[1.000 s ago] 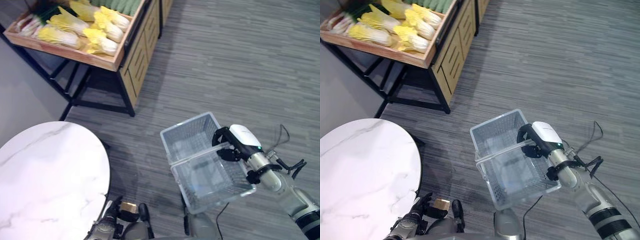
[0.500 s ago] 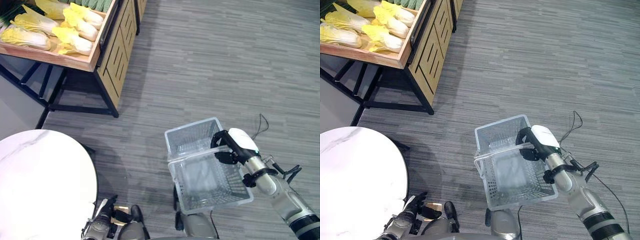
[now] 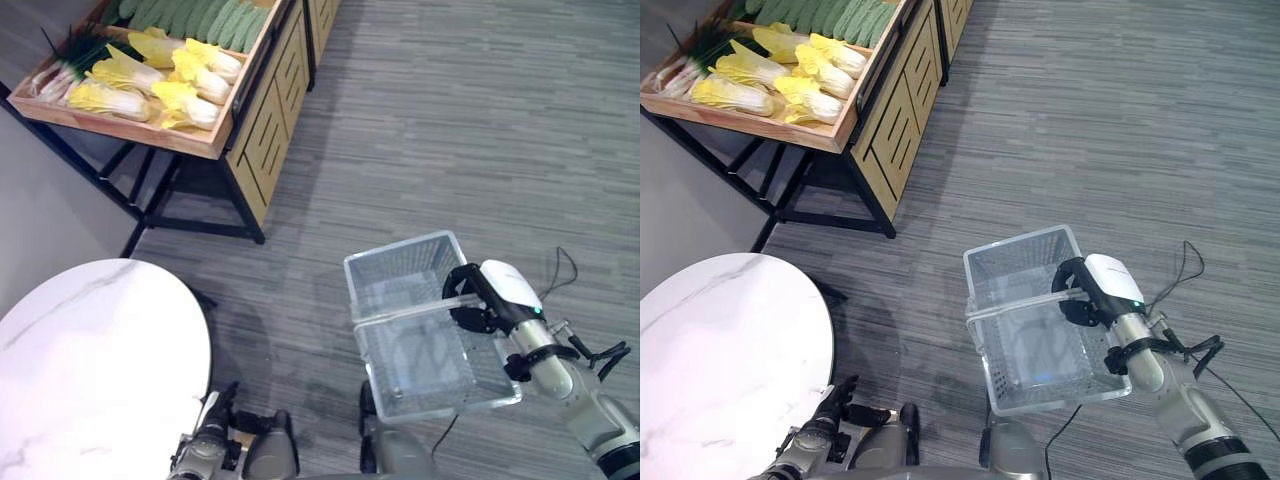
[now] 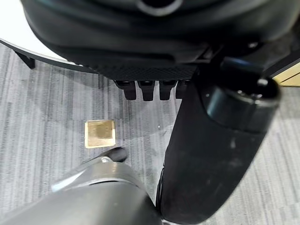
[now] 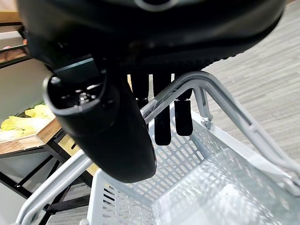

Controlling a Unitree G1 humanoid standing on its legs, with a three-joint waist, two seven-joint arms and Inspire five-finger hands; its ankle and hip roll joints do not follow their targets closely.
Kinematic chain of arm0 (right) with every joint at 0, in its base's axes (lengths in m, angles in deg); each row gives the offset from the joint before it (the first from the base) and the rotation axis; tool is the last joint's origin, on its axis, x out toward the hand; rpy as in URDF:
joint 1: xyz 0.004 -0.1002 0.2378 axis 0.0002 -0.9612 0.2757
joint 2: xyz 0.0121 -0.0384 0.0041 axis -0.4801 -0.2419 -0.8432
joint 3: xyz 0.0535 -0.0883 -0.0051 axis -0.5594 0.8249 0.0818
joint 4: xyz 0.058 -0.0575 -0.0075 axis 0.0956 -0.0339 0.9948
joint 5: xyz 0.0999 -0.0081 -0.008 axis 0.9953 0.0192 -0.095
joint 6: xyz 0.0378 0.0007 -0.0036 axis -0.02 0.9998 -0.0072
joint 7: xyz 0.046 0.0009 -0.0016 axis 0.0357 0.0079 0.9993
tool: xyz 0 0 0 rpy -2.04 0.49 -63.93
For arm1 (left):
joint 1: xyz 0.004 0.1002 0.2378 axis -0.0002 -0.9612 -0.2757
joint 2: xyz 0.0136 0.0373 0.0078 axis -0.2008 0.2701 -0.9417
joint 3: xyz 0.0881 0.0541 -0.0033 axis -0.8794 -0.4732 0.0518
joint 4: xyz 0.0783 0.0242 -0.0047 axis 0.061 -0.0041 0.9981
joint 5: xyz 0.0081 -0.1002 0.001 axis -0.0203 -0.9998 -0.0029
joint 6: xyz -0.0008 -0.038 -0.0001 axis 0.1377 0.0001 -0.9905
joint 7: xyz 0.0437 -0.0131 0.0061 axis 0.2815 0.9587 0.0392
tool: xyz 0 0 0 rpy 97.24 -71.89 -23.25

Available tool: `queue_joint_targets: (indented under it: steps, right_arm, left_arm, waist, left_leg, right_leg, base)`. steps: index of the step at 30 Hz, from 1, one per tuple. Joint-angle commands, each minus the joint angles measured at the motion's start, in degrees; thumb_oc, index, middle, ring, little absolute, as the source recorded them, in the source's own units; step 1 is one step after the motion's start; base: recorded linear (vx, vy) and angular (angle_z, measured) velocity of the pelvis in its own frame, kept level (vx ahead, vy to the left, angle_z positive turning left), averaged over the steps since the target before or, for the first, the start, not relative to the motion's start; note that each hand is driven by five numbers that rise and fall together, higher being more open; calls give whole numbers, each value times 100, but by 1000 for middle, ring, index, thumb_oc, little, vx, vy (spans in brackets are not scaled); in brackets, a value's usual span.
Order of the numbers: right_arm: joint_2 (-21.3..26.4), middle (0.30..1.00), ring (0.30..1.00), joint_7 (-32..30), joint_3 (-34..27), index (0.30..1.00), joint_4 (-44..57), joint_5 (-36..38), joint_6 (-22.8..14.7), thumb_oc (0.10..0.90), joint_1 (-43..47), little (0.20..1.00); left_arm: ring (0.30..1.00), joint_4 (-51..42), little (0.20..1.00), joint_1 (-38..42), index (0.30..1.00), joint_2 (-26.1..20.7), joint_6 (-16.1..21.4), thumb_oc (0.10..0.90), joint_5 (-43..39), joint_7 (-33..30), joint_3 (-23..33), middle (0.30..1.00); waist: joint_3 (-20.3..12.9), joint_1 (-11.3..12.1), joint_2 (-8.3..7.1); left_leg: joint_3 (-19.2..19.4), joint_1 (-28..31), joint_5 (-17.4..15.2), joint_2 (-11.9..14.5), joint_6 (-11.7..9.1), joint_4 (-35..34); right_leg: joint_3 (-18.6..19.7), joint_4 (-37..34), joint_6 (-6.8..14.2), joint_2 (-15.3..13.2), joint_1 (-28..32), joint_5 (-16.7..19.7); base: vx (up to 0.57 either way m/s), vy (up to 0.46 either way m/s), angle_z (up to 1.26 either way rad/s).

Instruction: Get the vegetables into the basket

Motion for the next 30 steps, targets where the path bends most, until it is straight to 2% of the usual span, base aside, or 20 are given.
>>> queue_joint_targets:
  steps: [1,4,8,11,12,14,17,20,22,23,25,26,27,30]
  right_arm:
    - [159,300,300,-580,-715,300,602,198,-480,400,315,300]
    - [96,300,300,-549,-673,300,651,130,-475,400,211,300]
    - [-3,300,300,-479,-642,300,665,46,-412,400,175,300]
    - [-166,300,300,-462,-524,300,572,45,-364,400,299,300]
    - [-167,300,300,-463,-523,300,571,45,-364,400,301,300]
    - [-330,300,300,-452,-316,300,442,92,-323,400,575,300]
    - [-440,300,300,-420,-166,300,426,53,-293,400,738,300]
    - [-460,300,300,-419,-129,300,480,14,-275,400,835,300]
    - [-452,300,300,-419,-156,300,531,39,-289,400,850,300]
    - [-459,300,300,-462,-148,300,528,62,-299,400,885,300]
    - [-457,300,300,-463,-144,300,525,62,-300,400,889,300]
    - [-456,300,300,-488,-155,300,543,46,-303,400,869,300]
    - [-451,300,300,-494,-157,300,550,38,-303,400,858,300]
    - [-451,300,300,-482,-207,300,628,23,-293,400,731,300]
  left_arm:
    - [1000,295,1000,-83,1000,-174,-43,900,84,-141,-100,1000]
    - [1000,324,1000,-140,1000,-186,-51,900,129,-136,-96,1000]
    - [1000,310,1000,-197,1000,-202,-47,900,198,-67,-113,1000]
    - [1000,258,1000,-164,1000,-251,-49,900,200,-56,-155,1000]
    - [1000,258,1000,-164,1000,-251,-49,900,200,-56,-155,1000]
    - [1000,164,1000,-120,1000,-325,-36,900,194,-58,-208,1000]
    - [1000,69,1000,-48,1000,-446,-51,900,150,-94,-171,1000]
    - [1000,47,1000,-42,1000,-512,-50,900,107,-77,-154,1000]
    - [1000,53,1000,-27,1000,-523,-38,900,114,-74,-166,1000]
    - [1000,62,1000,18,1000,-504,-42,900,117,-72,-178,1000]
    - [1000,63,1000,19,1000,-501,-42,900,117,-72,-176,1000]
    - [1000,70,1000,31,1000,-485,-41,900,150,-67,-177,1000]
    - [1000,79,1000,35,1000,-477,-43,900,164,-64,-172,1000]
    - [1000,75,1000,-1,1000,-447,-55,900,164,-47,-148,1000]
  waist:
    - [-162,117,-191]
    - [-213,191,-205]
    - [-338,204,-242]
    - [-360,184,-314]
    - [-360,186,-316]
    - [-347,214,-339]
    - [-272,230,-338]
    - [-174,171,-326]
    - [-135,119,-308]
    - [-95,75,-313]
    - [-87,61,-300]
    - [-69,-14,-329]
    - [-66,-45,-338]
    - [-107,-117,-331]
  left_leg:
    - [-132,-484,816,89,-2,-222]
    - [-168,-522,939,44,-35,-326]
    - [53,-266,739,-108,159,-438]
    - [246,-181,537,-234,369,-358]
    - [249,-181,536,-234,369,-358]
    - [417,-82,376,-354,532,-362]
    - [496,73,234,-429,666,-372]
    - [576,284,121,-422,673,-390]
    - [564,404,39,-419,649,-412]
    - [540,509,-43,-418,591,-419]
    - [525,518,-54,-407,587,-414]
    - [457,686,-176,-427,528,-404]
    - [436,763,-221,-429,509,-402]
    - [280,987,-330,-400,426,-345]
  right_leg:
    - [-22,777,768,-110,444,-916]
    - [138,825,776,-84,656,-1068]
    - [347,916,900,-219,757,-1156]
    - [539,1088,1048,-384,664,-1049]
    - [542,1090,1049,-385,662,-1050]
    - [627,1403,1196,-514,466,-872]
    - [675,2177,1299,-525,70,-571]
    - [531,2217,1262,-495,-292,-359]
    - [436,1896,1205,-426,-453,-407]
    - [367,1485,1198,-441,-677,-356]
    - [347,1462,1197,-433,-648,-353]
    - [294,1067,1241,-513,-808,-104]
    - [250,948,1253,-530,-874,-12]
    - [186,925,1253,-539,-864,54]
  base:
    - [257,84,-19]
    - [270,113,-32]
    - [226,196,-49]
    - [137,195,-25]
    - [113,218,-31]
    - [102,243,-31]
    - [69,138,-37]
    - [116,68,-17]
    - [175,-16,-14]
    - [159,-40,-5]
    - [126,-51,-3]
    - [214,-106,9]
    - [217,-106,21]
    - [226,-150,12]
